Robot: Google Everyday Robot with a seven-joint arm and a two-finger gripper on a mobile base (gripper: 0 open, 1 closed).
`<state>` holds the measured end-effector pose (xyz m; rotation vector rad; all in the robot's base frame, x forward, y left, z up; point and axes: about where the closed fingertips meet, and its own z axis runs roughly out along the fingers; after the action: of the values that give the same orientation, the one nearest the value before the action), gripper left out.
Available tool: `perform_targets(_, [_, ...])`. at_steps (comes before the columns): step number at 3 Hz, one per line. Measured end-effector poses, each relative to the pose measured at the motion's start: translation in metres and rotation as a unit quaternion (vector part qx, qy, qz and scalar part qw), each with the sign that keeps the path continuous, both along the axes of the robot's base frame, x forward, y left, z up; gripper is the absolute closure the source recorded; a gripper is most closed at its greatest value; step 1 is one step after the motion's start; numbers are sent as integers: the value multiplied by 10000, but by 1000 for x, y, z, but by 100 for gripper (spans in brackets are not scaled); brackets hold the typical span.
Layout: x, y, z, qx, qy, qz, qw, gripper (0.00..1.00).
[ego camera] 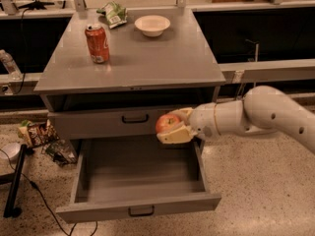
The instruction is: Place apple into middle drawer
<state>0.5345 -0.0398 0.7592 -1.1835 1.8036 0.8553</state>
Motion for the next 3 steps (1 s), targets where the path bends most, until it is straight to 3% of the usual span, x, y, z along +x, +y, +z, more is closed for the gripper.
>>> perform_targets(1, [5,5,-50,-206,77,-433,9988,100])
perform_targets(2, [18,1,-50,-223,-69,-702,9973,100])
perform_targets(3, [15,4,-66,-133,78,-678,9976,100])
